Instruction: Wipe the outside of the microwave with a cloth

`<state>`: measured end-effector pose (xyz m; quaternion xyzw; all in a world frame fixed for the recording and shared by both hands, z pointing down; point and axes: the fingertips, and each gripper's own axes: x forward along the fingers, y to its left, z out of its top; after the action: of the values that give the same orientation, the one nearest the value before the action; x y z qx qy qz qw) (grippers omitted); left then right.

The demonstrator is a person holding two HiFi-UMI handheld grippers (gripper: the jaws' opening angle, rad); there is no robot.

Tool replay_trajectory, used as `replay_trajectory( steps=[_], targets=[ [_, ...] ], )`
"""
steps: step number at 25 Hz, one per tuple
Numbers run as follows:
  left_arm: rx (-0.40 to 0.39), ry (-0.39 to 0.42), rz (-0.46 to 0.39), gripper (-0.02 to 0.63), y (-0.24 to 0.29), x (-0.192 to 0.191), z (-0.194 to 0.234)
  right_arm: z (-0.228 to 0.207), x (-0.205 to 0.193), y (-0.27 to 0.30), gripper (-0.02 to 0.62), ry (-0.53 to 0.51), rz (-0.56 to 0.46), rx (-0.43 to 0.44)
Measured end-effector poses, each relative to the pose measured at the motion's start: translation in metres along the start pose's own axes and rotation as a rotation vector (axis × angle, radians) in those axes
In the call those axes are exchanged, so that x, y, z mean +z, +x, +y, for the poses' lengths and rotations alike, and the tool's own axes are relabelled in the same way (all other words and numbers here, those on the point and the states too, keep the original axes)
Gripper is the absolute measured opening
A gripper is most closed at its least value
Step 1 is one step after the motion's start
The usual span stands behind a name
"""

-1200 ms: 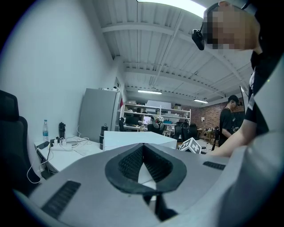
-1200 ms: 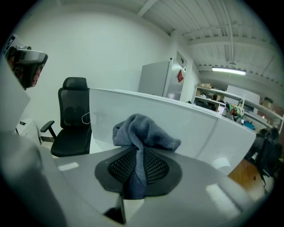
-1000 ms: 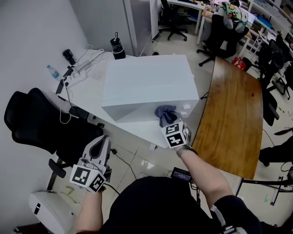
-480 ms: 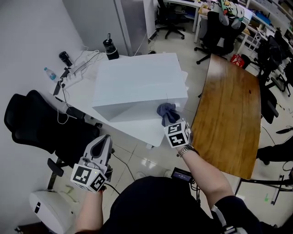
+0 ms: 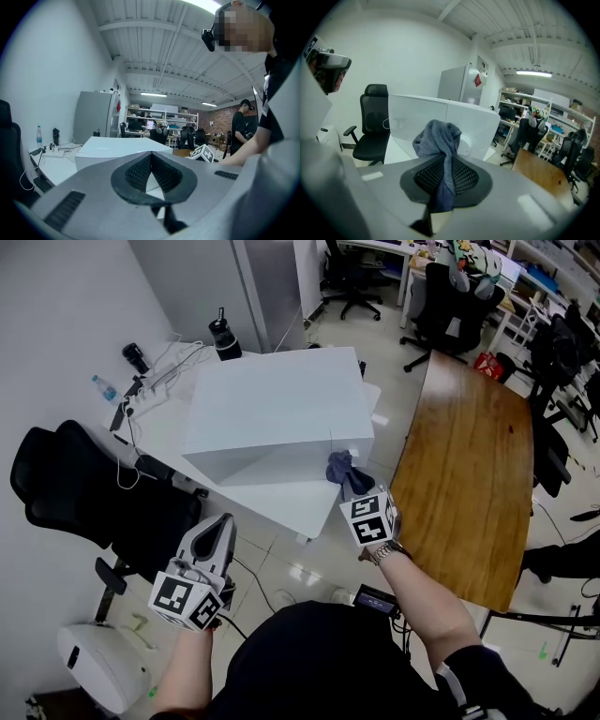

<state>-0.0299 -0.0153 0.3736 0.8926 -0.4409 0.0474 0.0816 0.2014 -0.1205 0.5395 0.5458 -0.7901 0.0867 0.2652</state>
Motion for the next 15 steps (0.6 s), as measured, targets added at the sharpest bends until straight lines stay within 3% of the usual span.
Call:
replay_trajectory(
  steps=[15],
  targets=[
    [0.000,-0.002,-0.005,0.005,0.006,-0.007,-0.047,-0.038,-0.014,-0.035,0.048,0.014,-0.018,-0.013]
  ],
)
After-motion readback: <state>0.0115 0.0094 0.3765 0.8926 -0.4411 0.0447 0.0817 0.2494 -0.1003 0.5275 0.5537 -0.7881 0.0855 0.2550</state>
